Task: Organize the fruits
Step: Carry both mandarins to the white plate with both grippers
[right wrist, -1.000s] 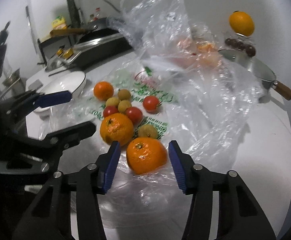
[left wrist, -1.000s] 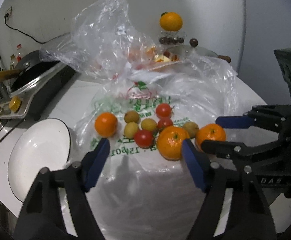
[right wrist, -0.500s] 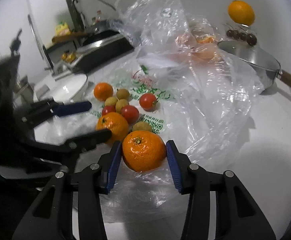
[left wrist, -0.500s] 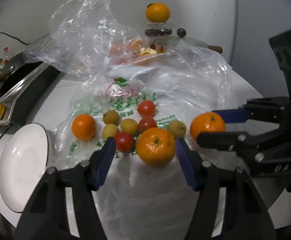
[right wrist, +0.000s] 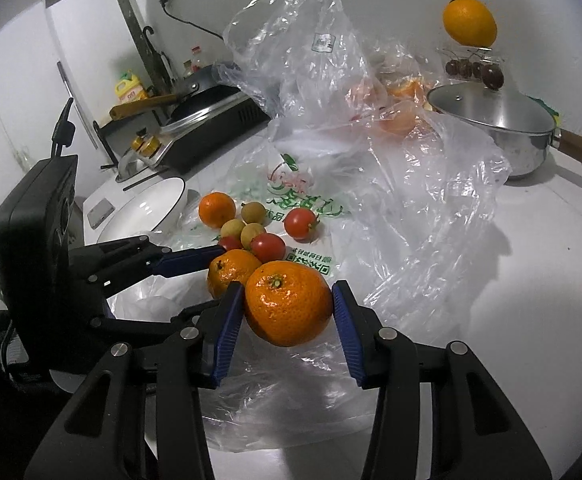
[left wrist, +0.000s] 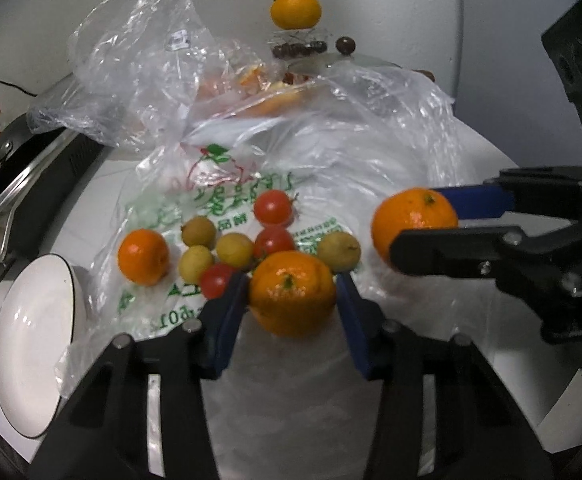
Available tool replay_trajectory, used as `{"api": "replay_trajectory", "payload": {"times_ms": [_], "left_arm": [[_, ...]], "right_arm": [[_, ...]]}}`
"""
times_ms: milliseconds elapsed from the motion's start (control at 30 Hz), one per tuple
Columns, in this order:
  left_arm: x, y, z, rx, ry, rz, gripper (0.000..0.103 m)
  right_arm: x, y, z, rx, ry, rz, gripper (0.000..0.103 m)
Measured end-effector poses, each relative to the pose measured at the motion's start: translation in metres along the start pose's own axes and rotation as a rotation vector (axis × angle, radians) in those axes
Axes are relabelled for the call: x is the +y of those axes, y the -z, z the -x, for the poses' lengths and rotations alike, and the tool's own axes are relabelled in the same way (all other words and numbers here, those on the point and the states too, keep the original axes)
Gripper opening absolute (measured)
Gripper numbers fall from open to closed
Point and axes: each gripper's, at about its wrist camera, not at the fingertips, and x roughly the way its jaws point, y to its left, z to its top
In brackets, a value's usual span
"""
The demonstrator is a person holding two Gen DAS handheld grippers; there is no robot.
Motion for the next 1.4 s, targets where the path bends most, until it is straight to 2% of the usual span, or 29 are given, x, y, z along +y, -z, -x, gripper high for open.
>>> {"api": "replay_trajectory", "payload": {"times_ms": [667,1400], "left_arm": [[0.037,0.011,0.054,-0.105,0.003,0.064,0.047],[0.148,0.052,0.098,-0.198,-0.042,0.197,0.047]], "right_arm": [[0.055,-0.015,0.002,-0.02,0.025,0.078,0.048],[0.146,-0.049,-0.049,0.012,0.053,0.195,0.048]]}}
